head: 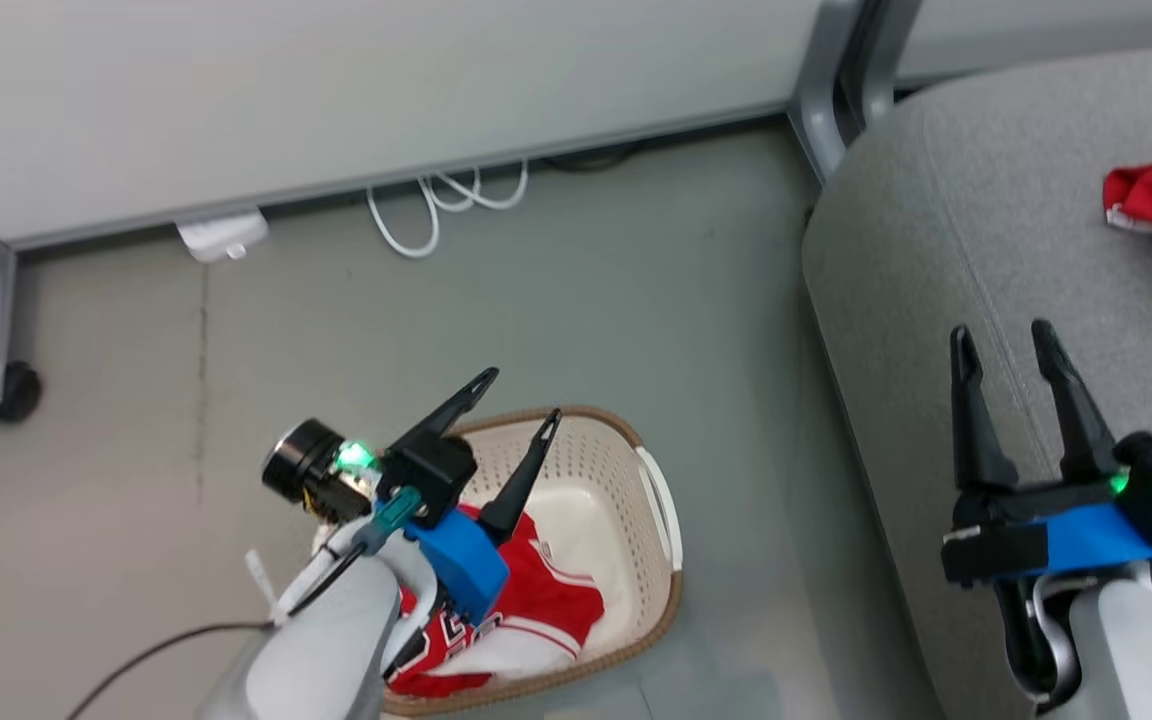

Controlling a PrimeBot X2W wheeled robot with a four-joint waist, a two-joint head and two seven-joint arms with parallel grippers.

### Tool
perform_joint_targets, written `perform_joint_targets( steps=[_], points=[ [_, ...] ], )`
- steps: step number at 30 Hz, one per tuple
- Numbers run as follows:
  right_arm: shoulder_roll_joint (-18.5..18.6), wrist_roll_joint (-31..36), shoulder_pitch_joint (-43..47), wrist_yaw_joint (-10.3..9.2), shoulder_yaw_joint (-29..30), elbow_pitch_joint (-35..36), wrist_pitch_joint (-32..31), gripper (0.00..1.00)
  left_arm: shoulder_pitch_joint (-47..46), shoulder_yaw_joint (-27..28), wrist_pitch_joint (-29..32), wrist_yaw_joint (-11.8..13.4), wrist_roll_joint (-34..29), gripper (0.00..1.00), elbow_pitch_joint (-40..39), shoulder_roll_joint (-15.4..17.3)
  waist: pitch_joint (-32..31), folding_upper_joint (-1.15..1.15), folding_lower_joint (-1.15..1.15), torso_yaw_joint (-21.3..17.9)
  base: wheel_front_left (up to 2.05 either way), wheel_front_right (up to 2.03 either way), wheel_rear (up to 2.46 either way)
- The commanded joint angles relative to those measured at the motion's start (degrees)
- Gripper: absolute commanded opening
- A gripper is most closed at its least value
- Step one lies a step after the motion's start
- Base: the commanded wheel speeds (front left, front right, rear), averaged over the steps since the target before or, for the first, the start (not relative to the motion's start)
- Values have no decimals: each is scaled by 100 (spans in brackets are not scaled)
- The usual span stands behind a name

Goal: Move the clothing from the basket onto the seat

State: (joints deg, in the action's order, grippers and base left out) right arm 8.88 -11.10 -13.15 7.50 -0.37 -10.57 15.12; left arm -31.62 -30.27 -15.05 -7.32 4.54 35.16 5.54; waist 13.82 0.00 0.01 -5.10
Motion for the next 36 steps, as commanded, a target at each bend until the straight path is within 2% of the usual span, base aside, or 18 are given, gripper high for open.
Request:
perform_joint_targets(
  steps=[1, 2, 15, 21, 29, 36],
  points=[
    [38, -36, -226, -2, -22, 69, 6, 100, -292, -212, -19, -19, 75, 100, 191, 120, 605, 0, -1, -323, 0, 0, 0],
    [38, -36, -226, -2, -22, 69, 6, 100, -292, -212, -19, -19, 75, 100, 191, 120, 605, 0, -1, -323, 0, 0, 0],
    [68, -171, -1262, -2, -49, 352, 6, 100, -1910, -2427, -19, -8, 552, 100, 1742, 516, 2143, 0, -1, -772, 0, 0, 0],
    [26, -204, -1538, -2, -80, 498, 6, 100, -2501, -3198, 19, -9, 898, 100, 2391, 591, 2735, 0, -1, -920, 0, 0, 0],
    [-3, -248, -1836, -2, -83, 662, 5, 100, -3058, -3971, 259, -9, 1282, 100, 2984, 729, 3425, 0, -1, -1041, 0, 0, 0],
    [-45, -274, -2040, -2, -129, 819, 6, 100, -3251, -4241, 492, -9, 1364, 100, 3217, 829, 3911, 0, -1, -1110, 0, 0, 0]
  ],
)
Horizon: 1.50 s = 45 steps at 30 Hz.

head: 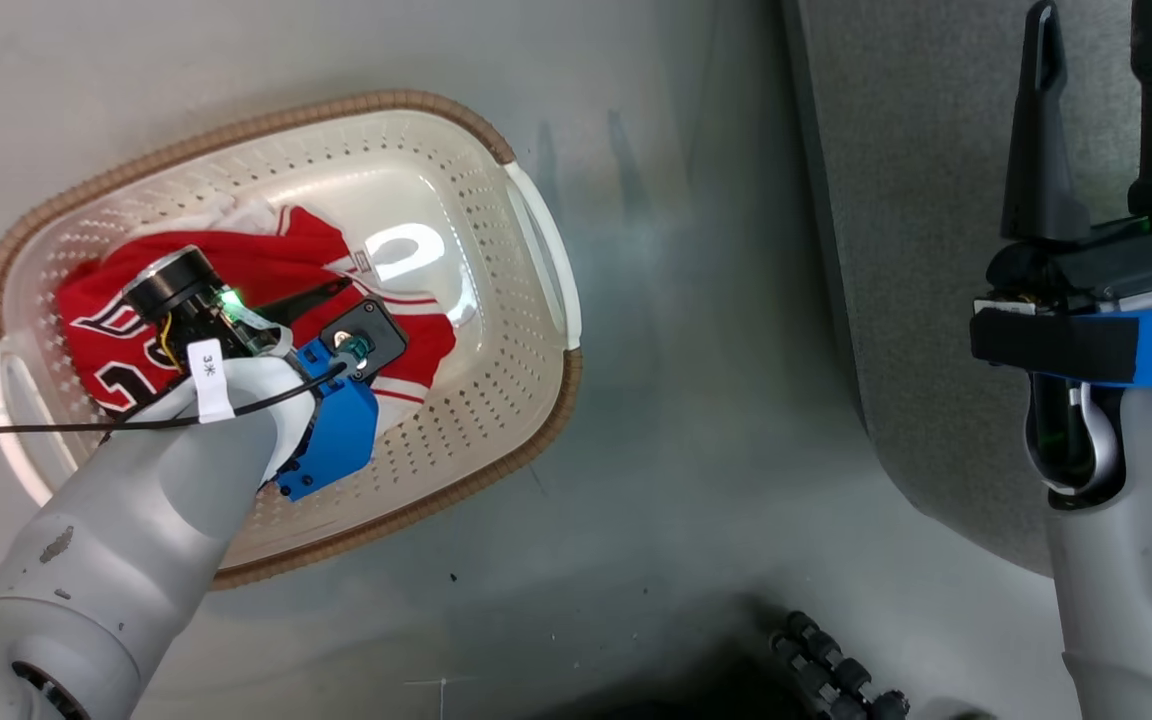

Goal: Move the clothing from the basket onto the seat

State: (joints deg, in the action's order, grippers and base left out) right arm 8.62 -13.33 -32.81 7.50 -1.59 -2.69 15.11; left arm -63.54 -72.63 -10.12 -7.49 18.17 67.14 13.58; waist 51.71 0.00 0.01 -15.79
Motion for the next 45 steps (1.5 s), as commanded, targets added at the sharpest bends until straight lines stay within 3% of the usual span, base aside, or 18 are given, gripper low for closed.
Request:
perform_joint_targets(
  steps=[1, 16, 28, 29, 30, 33, 45],
  points=[
    [-19, -56, -104, -2, -15, 51, 7, 100, -72, -26, 36, 7, -1, 100, 40, 32, 193, 0, -1, -49, 0, 0, 0],
    [-72, -76, -221, -2, -22, 315, 6, 100, -399, -87, 352, 7, -173, 100, 424, 154, 857, 0, -1, -197, 0, 0, 0],
    [-95, -47, -129, -1, 18, 439, 4, 100, -571, -89, 716, 10, -310, 100, 614, 79, 1002, 0, -1, -159, 0, 0, 0],
    [-94, -45, -121, -1, 20, 453, 4, 100, -568, -89, 784, 27, -304, 87, 625, 71, 1005, 0, -1, -154, 0, 0, 0],
    [-93, -42, -114, -1, 21, 465, 3, 100, -561, -89, 854, 24, -326, 56, 632, 63, 1005, 0, -1, -152, 0, 0, 0],
    [-93, -25, -99, -1, 24, 504, 4, 100, -549, -90, 974, 67, -420, 0, 648, 42, 1003, 0, -1, -149, 0, 0, 0],
    [-108, -13, -132, -1, 30, 519, 4, 100, -541, -89, 952, 82, -398, 0, 672, -23, 1006, 0, -1, -110, 0, 0, 0]
  ],
)
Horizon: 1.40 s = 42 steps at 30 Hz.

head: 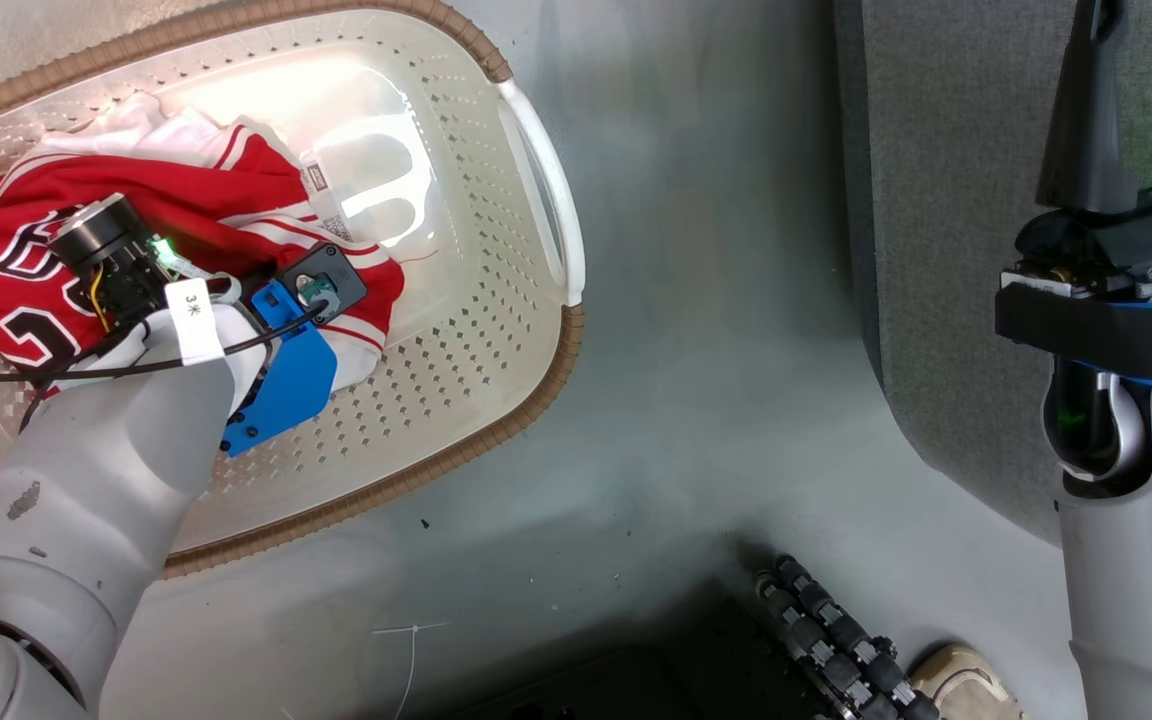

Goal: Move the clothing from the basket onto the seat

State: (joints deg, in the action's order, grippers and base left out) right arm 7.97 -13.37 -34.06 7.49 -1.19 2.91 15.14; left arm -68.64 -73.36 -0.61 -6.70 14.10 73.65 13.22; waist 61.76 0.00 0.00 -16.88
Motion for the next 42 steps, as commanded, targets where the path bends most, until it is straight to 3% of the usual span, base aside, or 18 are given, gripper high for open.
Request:
perform_joint_targets(
  steps=[1, 14, 16, 27, 42],
  points=[
    [-46, -16, -20, 0, -12, -52, 1, 100, -32, -15, -16, 1, 13, 0, 20, 8, -6, 0, 0, 2, 0, 0, 0],
    [-16, -9, -6, -1, 28, -173, 1, 100, 206, 10, -518, -36, 192, 0, 14, -385, -476, 0, 0, 172, 0, 0, 0],
    [46, 21, 86, -1, 72, -242, 1, 100, 317, 83, -845, -34, 353, 0, -25, -652, -812, 0, 0, 356, 0, 0, 0],
    [214, 104, 481, -1, 245, -472, 1, 100, 695, 327, -1393, 59, 760, 0, -376, -993, -1819, 0, 0, 900, 0, 0, 0],
    [340, 237, 1454, -1, 533, -885, 1, 100, 1553, 952, -1466, 407, 959, 0, -2203, -1003, -3569, 0, 0, 1639, 0, 0, 0]
  ],
)
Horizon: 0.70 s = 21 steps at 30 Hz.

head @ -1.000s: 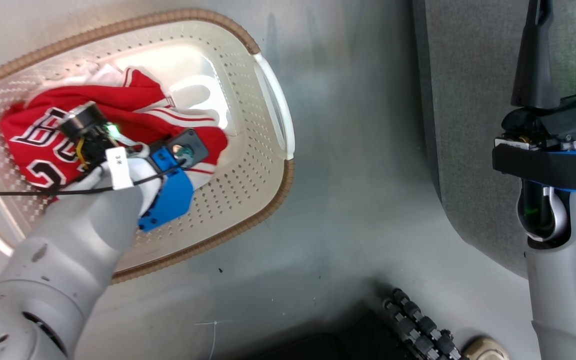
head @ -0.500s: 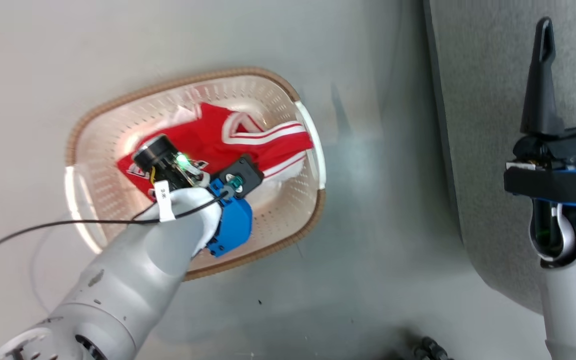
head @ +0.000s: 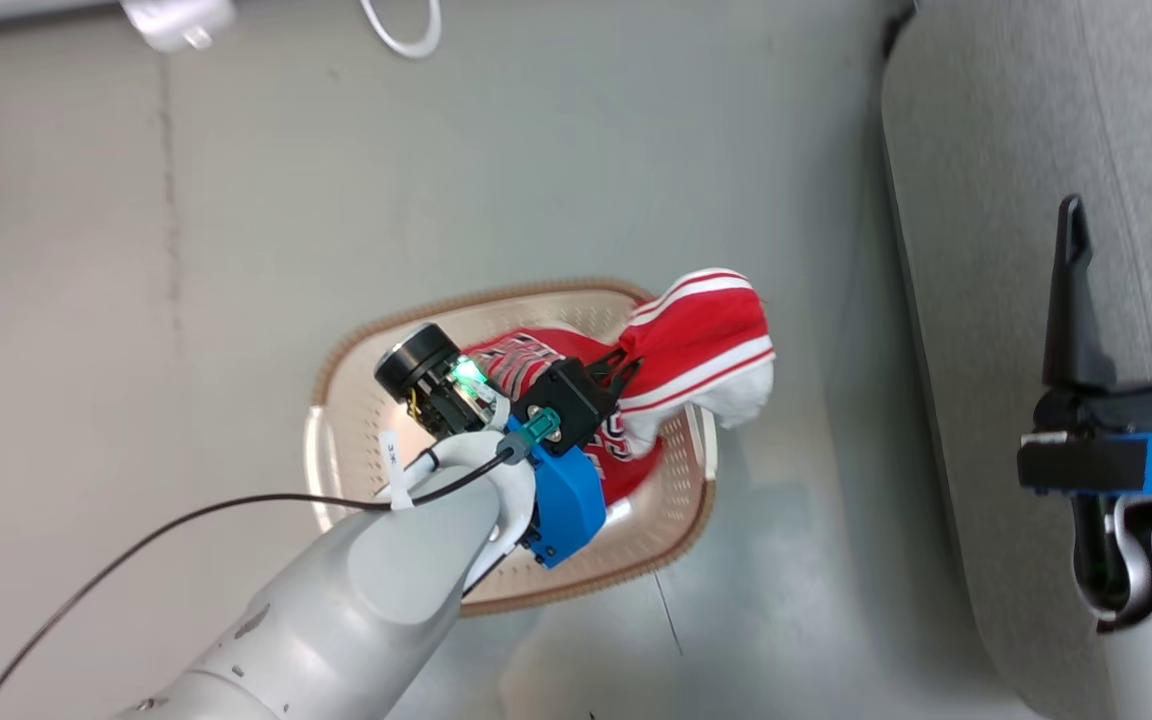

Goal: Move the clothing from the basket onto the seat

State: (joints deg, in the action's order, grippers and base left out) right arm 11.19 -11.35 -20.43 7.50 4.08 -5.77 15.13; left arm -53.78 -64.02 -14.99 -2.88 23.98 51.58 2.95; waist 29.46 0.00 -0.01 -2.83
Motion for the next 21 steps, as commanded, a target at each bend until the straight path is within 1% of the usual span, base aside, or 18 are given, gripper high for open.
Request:
perform_joint_targets(
  steps=[1, 6, 12, 13, 21],
  points=[
    [17, 38, 153, -2, 12, -40, 2, 100, 112, 76, -27, 45, -28, 0, -109, 37, -443, 0, 1, 274, 0, 0, 0],
    [-19, 97, 454, -2, 27, -141, 2, 100, 352, 407, -28, 134, -49, 0, -659, 82, -988, 0, 1, 445, 0, 0, 0],
    [-87, 159, 836, -2, 57, -218, 2, 100, 548, 732, -29, 167, -108, 0, -1243, 92, -1569, 0, 1, 604, 0, 0, 0],
    [-112, 184, 974, -2, 69, -239, 2, 100, 595, 801, -28, 166, -121, 0, -1381, 91, -1739, 0, 1, 650, 0, 0, 0],
    [-198, 235, 1387, -2, 33, -335, 2, 100, 646, 983, -28, 115, -68, 0, -1680, 52, -2342, 0, 1, 762, 0, 0, 0]
  ],
)
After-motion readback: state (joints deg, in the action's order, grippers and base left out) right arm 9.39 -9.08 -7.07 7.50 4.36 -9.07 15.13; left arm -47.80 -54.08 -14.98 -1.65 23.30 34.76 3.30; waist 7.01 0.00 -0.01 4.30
